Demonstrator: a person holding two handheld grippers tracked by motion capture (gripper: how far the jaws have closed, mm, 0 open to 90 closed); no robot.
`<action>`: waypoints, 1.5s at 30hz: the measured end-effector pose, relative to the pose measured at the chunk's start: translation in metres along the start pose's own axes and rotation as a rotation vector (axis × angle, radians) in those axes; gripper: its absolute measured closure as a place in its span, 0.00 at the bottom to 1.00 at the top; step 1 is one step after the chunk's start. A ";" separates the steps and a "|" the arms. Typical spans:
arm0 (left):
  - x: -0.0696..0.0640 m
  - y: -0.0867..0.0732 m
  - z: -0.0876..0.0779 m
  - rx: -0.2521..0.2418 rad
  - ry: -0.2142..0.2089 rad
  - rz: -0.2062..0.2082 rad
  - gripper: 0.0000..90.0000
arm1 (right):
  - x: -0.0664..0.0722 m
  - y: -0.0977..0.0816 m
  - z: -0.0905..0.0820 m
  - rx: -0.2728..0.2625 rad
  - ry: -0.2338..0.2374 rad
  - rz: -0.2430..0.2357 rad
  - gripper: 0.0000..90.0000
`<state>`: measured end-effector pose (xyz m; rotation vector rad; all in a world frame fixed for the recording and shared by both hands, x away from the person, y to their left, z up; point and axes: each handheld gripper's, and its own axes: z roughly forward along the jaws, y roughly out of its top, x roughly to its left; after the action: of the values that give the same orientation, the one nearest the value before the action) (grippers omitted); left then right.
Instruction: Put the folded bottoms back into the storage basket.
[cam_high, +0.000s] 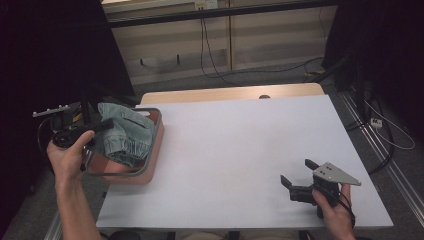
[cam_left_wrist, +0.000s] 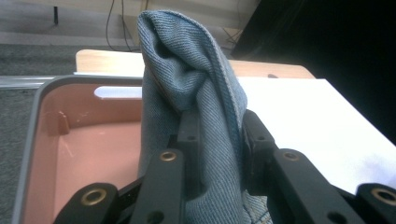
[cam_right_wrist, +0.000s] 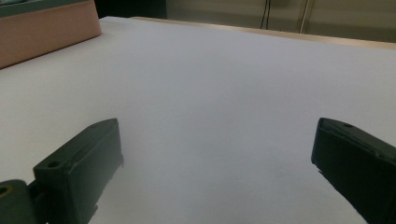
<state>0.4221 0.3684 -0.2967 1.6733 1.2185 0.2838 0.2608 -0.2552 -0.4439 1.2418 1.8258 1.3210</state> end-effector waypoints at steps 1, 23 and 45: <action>0.000 0.000 0.001 -0.001 0.001 0.003 0.82 | 0.000 0.000 0.000 0.000 0.000 -0.001 0.02; 0.013 -0.009 0.023 0.088 -0.022 -0.018 0.82 | 0.000 0.000 0.000 0.001 0.000 -0.002 0.02; 0.022 -0.013 0.028 0.138 0.114 0.017 0.80 | 0.000 -0.001 0.001 0.008 0.003 0.003 0.02</action>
<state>0.4432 0.3701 -0.3274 1.8074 1.3344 0.3154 0.2612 -0.2550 -0.4448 1.2478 1.8336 1.3193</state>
